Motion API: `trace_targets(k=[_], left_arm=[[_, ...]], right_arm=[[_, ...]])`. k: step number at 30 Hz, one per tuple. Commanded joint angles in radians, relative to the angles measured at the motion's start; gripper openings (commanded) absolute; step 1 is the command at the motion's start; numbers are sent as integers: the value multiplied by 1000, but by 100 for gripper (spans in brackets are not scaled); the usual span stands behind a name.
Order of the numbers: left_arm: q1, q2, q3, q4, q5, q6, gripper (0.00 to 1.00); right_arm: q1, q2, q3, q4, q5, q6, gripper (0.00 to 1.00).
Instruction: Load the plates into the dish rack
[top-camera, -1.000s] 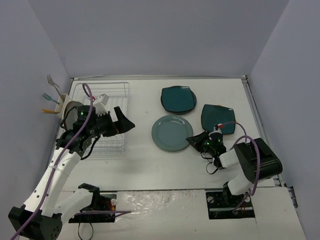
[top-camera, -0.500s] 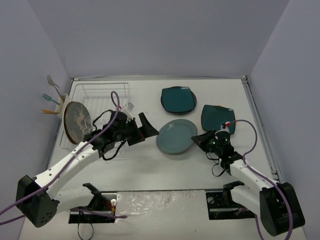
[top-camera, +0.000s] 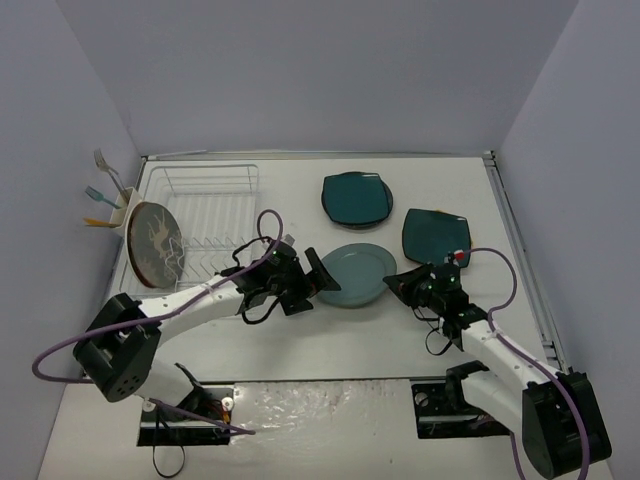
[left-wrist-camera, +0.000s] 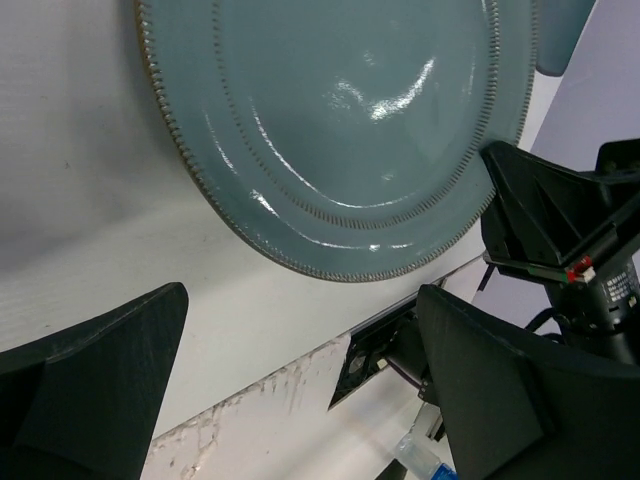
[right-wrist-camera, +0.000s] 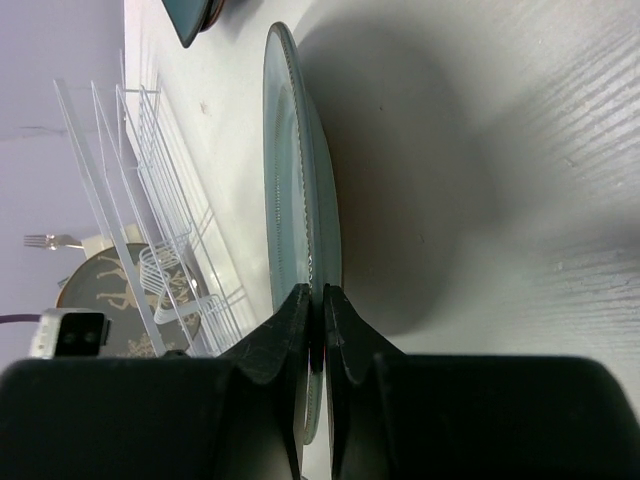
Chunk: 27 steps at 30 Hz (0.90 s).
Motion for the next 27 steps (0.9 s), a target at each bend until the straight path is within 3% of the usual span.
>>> trace_targets(k=[1, 8, 13, 20, 27], left_arm=[[-15, 25, 27, 143, -39, -118, 97], [-31, 148, 89, 162, -66, -170, 97], [-32, 212, 132, 174, -77, -208, 91], [-30, 255, 187, 181, -113, -219, 69], [-32, 273, 209, 182, -111, -226, 35]], right_arm=[[-5, -47, 75, 93, 1, 106, 0], [-6, -82, 81, 47, 3, 146, 0], [-8, -115, 64, 24, 0, 180, 0], [-11, -156, 43, -14, -10, 190, 0], [-15, -209, 18, -52, -19, 204, 0]])
